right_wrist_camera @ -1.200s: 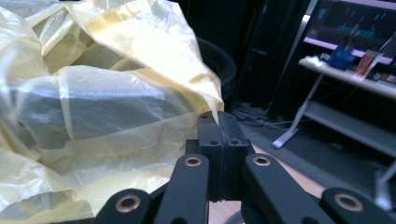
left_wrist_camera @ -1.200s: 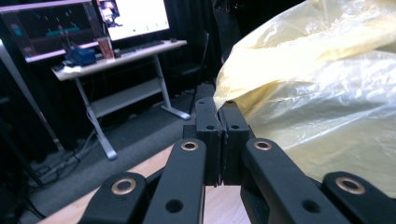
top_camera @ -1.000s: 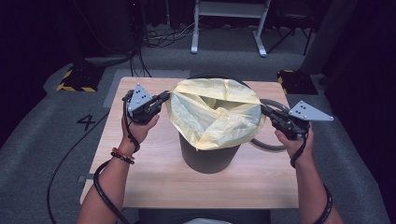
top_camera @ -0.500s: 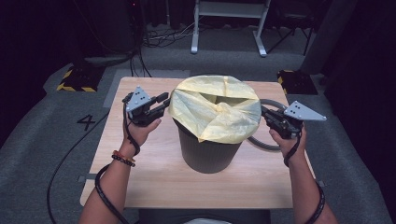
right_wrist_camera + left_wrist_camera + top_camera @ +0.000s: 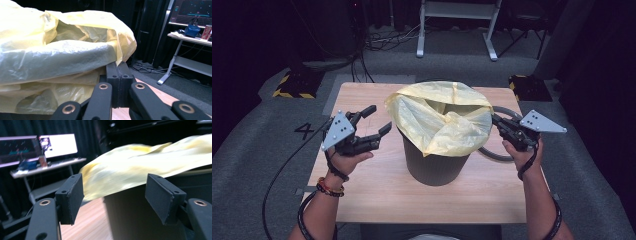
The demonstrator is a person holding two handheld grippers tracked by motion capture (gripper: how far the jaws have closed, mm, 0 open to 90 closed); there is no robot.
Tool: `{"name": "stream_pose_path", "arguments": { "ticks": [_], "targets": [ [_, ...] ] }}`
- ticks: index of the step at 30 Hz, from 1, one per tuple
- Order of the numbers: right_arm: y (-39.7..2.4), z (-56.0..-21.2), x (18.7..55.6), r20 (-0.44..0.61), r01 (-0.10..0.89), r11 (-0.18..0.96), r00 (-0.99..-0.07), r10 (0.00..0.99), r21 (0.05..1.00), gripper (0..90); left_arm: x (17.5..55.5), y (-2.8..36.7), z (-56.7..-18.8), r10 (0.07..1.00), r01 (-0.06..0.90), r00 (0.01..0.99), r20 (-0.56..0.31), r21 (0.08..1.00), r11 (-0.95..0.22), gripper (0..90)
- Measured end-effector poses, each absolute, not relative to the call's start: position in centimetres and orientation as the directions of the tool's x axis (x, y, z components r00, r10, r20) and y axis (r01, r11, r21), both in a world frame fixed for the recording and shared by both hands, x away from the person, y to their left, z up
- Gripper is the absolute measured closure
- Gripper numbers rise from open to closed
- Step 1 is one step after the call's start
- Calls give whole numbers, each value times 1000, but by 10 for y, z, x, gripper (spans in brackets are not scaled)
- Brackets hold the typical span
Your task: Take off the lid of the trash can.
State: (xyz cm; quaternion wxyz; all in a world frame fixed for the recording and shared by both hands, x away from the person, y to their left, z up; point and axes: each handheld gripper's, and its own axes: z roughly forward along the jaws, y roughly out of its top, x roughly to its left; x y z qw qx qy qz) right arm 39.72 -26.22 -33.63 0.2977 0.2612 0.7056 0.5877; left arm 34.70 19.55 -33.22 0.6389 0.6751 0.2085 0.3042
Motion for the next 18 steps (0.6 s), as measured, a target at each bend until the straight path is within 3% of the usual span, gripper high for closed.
{"name": "stream_pose_path", "arguments": {
  "ticks": [5,9,18],
  "targets": [
    [-262,-336,395,-118,17,178,-687,717,984,900,317,167,-320,575,-218,775,262,965,-147,276],
    [-262,-335,393,-131,9,189,-692,710,982,900,308,149,-317,520,-239,806,281,960,-149,267],
    [-263,-335,393,-130,9,192,-704,698,981,887,290,121,-334,509,-348,767,391,919,-182,254]
  ]
}}
